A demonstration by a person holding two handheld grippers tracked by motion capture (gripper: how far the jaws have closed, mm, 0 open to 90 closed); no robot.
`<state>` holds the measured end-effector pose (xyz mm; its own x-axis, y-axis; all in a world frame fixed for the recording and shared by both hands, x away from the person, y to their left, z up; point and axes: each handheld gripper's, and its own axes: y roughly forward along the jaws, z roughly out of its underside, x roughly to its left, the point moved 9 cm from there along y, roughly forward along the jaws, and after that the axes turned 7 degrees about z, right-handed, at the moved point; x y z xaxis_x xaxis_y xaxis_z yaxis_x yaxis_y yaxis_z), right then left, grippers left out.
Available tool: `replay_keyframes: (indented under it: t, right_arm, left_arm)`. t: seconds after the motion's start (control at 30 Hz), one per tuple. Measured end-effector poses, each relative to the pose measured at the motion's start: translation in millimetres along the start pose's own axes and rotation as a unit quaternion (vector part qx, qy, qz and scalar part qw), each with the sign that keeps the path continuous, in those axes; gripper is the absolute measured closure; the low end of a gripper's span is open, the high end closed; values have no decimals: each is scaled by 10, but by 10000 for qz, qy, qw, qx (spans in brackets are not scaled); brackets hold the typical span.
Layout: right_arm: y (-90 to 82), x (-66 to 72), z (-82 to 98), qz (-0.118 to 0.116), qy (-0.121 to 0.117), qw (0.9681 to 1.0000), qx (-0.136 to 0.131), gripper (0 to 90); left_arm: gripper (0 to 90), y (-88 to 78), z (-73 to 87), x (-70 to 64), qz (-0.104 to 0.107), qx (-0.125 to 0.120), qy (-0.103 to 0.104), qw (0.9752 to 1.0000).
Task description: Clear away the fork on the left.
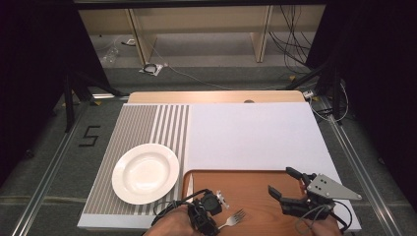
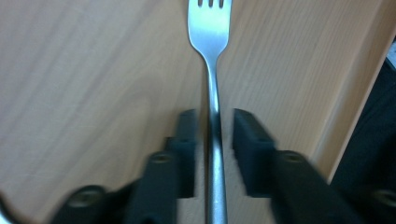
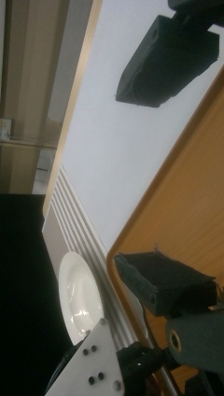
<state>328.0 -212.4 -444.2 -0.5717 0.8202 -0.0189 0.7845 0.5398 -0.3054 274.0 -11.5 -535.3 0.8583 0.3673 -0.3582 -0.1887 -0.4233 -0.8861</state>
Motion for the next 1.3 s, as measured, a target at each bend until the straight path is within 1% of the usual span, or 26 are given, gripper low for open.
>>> replay_keyframes:
  t: [0.03, 0.1, 0.13, 0.2, 0.3, 0.37, 0.4, 0.43, 0.47, 0.53, 0.63, 0.67, 0.77, 1.03, 1.17, 1.23, 1.3]
  right_arm:
    - [-1, -1, 1, 2, 0, 10000, 4, 190]
    - [-4, 0, 2, 4, 0, 10000, 5, 191]
    - [-3, 0, 1, 1, 5, 10000, 2, 191]
    - [2, 0, 1, 4, 7, 10000, 0, 191]
    - [0, 4, 2, -1, -13, 10000, 8, 191]
    - [0, 4, 4, 1, -17, 10000, 16, 191]
    - [0, 5, 5, 1, -22, 10000, 18, 191]
    - [-2, 4, 4, 1, -30, 10000, 12, 191]
    - [-1, 4, 3, 1, -21, 10000, 11, 191]
    - [1, 4, 5, 0, -27, 10000, 21, 191]
    - [-1, 8, 1, -5, -35, 10000, -1, 191]
    - [-1, 7, 0, -6, -23, 10000, 1, 192]
    - [0, 4, 4, 1, -39, 10000, 4, 192]
    - [1, 10, 3, -10, -37, 10000, 8, 191]
    - [2, 11, 2, -7, -33, 10000, 7, 191]
    - [-1, 9, 9, 2, -52, 10000, 37, 191]
    - [0, 10, 4, -3, -47, 10000, 21, 191]
  left_arm:
    - [571, -18, -22, -9, -35, -81, 12, 10000]
    - [491, -71, -78, -19, -172, -261, 76, 9995]
    - [475, -90, -104, -32, -213, -360, 110, 9991]
    - [474, -119, -149, -64, -255, -529, 181, 9981]
    - [556, -118, -184, -95, -262, -696, 307, 9968]
    - [657, -102, -197, -107, -278, -778, 374, 9959]
    - [690, -86, -202, -115, -278, -811, 428, 9954]
    - [733, -71, -203, -121, -266, -827, 472, 9951]
    - [747, -50, -204, -123, -276, -839, 550, 9946]
    - [816, 6, -200, -113, -301, -823, 570, 9945]
    - [887, 62, -188, -109, -301, -791, 581, 9947]
    - [891, 81, -186, -115, -285, -792, 589, 9947]
    - [891, 125, -168, -133, -272, -716, 783, 9940]
    - [892, 204, -147, -130, -300, -638, 844, 9939]
    - [893, 207, -154, -128, -303, -665, 865, 9936]
    - [894, 211, -154, -135, -256, -672, 856, 9937]
    - [894, 212, -155, -134, -261, -670, 863, 9937]
